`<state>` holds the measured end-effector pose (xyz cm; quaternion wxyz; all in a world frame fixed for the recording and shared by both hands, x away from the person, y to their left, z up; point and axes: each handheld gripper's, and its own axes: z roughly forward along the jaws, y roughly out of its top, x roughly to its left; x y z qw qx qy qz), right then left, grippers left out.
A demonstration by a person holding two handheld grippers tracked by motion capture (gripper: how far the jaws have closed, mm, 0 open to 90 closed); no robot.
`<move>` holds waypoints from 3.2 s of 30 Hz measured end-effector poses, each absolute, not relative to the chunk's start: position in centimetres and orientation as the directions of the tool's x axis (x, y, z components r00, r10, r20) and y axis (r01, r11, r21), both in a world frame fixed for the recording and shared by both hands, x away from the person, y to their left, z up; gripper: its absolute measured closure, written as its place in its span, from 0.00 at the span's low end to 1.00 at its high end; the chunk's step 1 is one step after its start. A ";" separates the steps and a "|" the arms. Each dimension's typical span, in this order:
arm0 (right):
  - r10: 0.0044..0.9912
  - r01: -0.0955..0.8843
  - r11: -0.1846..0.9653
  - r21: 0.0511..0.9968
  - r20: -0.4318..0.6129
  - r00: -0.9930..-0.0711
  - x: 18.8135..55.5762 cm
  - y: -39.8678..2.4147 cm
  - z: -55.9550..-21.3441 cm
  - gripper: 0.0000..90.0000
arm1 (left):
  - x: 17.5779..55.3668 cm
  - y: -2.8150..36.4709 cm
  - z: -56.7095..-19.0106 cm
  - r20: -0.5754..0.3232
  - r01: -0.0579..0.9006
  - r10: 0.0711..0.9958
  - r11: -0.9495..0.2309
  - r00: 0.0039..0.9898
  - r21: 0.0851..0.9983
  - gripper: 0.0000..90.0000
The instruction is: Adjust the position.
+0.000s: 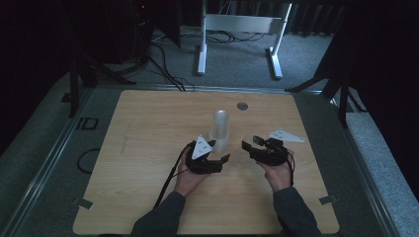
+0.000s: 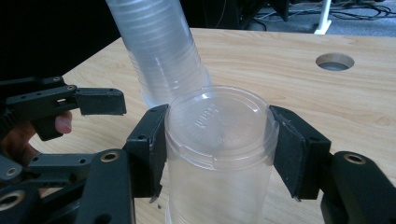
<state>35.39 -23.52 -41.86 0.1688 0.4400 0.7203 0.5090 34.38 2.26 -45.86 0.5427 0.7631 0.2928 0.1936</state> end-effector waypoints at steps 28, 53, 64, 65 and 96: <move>0.761 0.505 -0.058 0.861 0.365 -0.536 34.9 -23.8 -42.9 0.46 | 33.8 -1.1 -46.4 0.006 0.205 0.617 -0.270 0.787 0.941 0.28; 0.672 0.552 -0.164 0.817 0.503 -0.544 35.1 -24.2 -43.0 0.46 | 34.3 -2.9 -47.4 -0.022 0.214 0.611 -0.244 0.792 0.946 0.21; 0.631 0.576 -0.202 0.792 0.556 -0.542 35.3 -24.5 -43.2 0.46 | 34.4 -3.0 -47.6 -0.028 0.215 0.607 -0.238 0.794 0.947 0.21; 0.626 0.579 -0.205 0.789 0.560 -0.542 35.3 -24.5 -43.2 0.46 | 34.4 -3.0 -47.6 -0.024 0.215 0.608 -0.243 0.793 0.946 0.21; 0.596 0.601 -0.223 0.768 0.595 -0.540 35.5 -24.9 -43.5 0.42 | 34.4 -3.2 -47.7 -0.020 0.222 0.606 -0.260 0.795 0.940 0.29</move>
